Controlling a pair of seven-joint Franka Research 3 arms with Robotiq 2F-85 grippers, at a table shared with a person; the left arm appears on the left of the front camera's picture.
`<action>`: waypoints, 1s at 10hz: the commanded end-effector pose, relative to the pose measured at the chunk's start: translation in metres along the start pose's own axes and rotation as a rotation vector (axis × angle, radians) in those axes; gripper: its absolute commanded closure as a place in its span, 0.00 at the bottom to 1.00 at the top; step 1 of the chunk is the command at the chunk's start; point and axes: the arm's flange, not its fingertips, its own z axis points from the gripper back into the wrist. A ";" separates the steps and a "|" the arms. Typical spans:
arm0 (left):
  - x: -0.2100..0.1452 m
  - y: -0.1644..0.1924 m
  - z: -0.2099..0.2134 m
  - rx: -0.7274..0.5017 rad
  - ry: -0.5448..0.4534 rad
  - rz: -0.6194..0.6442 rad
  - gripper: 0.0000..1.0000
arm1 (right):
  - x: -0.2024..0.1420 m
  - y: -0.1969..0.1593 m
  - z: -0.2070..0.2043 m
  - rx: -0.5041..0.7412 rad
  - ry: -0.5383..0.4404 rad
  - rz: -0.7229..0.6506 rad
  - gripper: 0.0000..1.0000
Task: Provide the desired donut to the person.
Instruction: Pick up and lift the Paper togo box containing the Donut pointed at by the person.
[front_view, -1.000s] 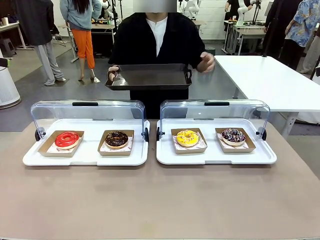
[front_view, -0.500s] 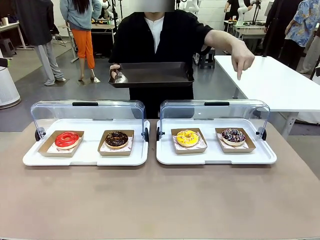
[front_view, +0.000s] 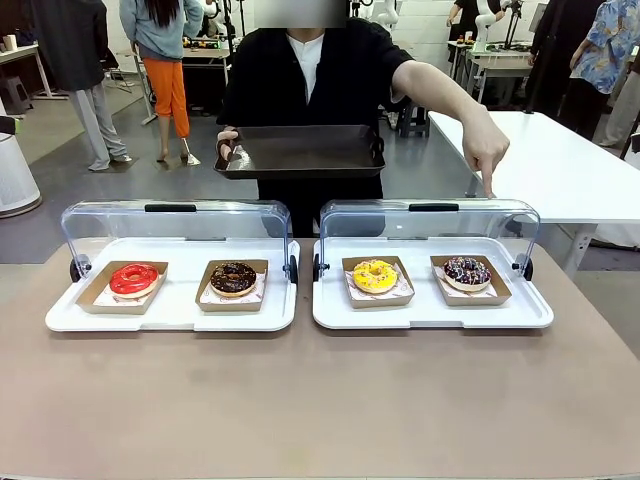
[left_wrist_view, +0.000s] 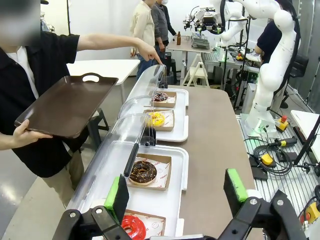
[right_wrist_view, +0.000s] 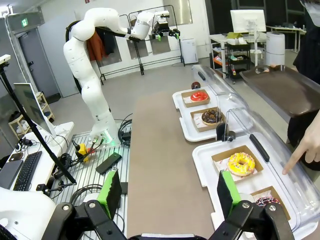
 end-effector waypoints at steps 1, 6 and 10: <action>0.000 -0.001 0.002 -0.005 -0.012 -0.002 0.00 | 0.000 0.000 0.000 0.003 -0.004 0.003 0.00; 0.000 -0.001 0.002 -0.005 -0.012 -0.002 0.00 | 0.000 0.000 0.000 0.003 -0.004 0.003 0.00; 0.000 -0.001 0.002 -0.005 -0.012 -0.002 0.00 | 0.000 0.000 0.000 0.003 -0.004 0.003 0.00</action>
